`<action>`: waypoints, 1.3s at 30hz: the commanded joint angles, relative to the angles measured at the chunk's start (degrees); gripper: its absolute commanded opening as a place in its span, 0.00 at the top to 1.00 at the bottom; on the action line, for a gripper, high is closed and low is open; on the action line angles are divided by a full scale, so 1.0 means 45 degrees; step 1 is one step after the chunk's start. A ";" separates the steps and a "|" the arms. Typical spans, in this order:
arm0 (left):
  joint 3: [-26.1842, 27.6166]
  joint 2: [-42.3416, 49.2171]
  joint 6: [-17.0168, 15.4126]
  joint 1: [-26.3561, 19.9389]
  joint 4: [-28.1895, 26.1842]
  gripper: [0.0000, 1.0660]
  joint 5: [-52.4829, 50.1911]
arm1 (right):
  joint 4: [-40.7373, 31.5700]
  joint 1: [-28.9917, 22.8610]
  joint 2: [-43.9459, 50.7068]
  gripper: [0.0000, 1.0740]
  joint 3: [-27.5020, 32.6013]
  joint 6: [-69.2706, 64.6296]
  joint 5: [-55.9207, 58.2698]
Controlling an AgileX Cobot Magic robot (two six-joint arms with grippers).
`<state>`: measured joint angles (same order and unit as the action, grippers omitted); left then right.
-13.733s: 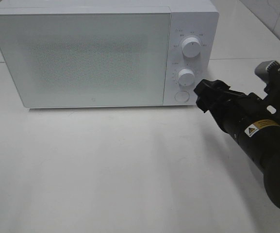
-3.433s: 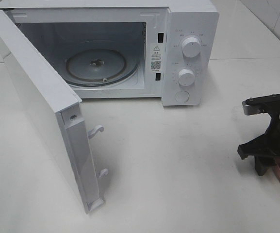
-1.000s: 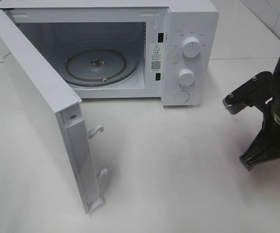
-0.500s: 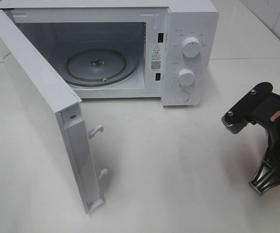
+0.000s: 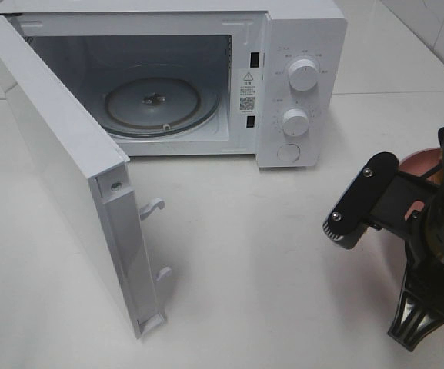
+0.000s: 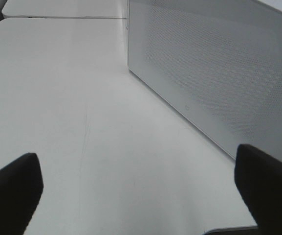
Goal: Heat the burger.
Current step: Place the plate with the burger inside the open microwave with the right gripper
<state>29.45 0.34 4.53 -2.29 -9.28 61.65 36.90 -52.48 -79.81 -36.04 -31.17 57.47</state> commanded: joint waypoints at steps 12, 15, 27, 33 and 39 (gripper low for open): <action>-0.0013 0.0293 -0.0076 -0.0025 -0.0076 0.06 -0.0115 | 0.1006 -0.2648 0.0115 0.99 0.0038 0.0738 0.1082; -0.0013 0.0293 -0.0076 -0.0025 -0.0076 0.06 -0.0115 | 0.1120 -0.2941 0.0115 0.99 0.0038 0.0942 0.1057; -0.0013 0.0293 -0.0076 -0.0025 -0.0076 0.06 -0.0115 | 0.1566 -0.3540 0.0115 0.98 0.0038 0.2687 0.0191; -0.0013 0.0293 -0.0076 -0.0025 -0.0076 0.06 -0.0115 | 0.1655 -0.3540 0.0115 0.97 0.0038 0.3871 -0.0293; -0.0013 0.0293 -0.0076 -0.0025 -0.0076 0.06 -0.0115 | 0.2381 -0.3540 0.0115 0.97 0.0038 0.4087 -0.0611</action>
<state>29.45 0.34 4.53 -2.29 -9.28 61.65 43.32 -68.01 -79.81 -35.98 -13.18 54.26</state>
